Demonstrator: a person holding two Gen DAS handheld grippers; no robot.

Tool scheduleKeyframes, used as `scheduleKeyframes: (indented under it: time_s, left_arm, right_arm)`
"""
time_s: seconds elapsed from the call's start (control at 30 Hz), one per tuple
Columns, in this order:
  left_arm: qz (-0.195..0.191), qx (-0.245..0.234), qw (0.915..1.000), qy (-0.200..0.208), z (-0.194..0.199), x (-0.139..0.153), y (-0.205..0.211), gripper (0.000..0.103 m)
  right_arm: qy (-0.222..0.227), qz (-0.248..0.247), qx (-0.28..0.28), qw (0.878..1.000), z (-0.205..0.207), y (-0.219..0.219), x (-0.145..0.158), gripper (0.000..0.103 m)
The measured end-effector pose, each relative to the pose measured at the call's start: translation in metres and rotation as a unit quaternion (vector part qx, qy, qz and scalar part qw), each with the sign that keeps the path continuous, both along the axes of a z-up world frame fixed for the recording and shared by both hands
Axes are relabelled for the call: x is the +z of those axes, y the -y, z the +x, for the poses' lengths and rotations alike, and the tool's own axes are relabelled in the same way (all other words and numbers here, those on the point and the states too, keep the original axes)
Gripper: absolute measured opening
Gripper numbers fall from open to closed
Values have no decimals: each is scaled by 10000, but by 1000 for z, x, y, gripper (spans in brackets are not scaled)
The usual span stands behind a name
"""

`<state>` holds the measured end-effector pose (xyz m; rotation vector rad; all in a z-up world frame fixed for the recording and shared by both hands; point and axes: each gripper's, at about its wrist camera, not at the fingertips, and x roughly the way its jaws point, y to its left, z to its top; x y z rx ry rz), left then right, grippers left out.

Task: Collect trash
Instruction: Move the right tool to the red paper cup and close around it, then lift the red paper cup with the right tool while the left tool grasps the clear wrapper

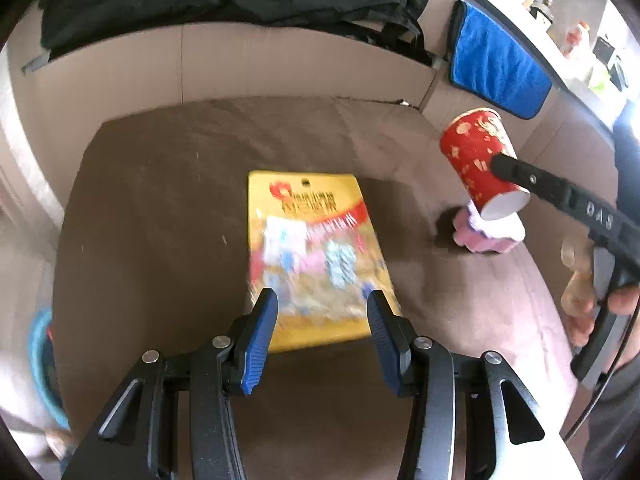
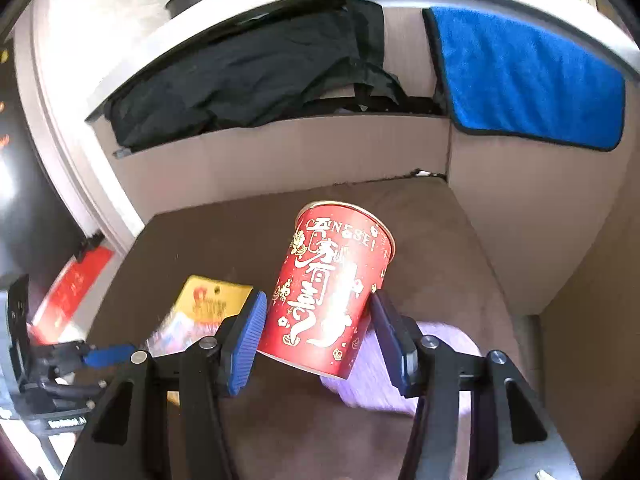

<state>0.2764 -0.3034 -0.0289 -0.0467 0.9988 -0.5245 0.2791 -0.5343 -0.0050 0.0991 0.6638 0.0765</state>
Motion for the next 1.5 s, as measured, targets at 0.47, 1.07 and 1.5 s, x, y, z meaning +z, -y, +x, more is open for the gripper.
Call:
scheduleKeyframes:
  time_s: [0.47, 1.07, 1.5]
  left_arm:
    - [-978, 1473, 9792, -998, -1, -15, 17, 48]
    - [-380, 2041, 9772, -449, 37, -20, 3, 2]
    - [353, 965, 9910, 859, -13, 49, -63, 2]
  right_arm:
    - [245, -362, 301, 9986, -47, 8, -16, 50]
    - [272, -129, 466, 9985, -38, -8, -25, 50]
    - [387, -193, 703, 9966, -46, -70, 0, 11]
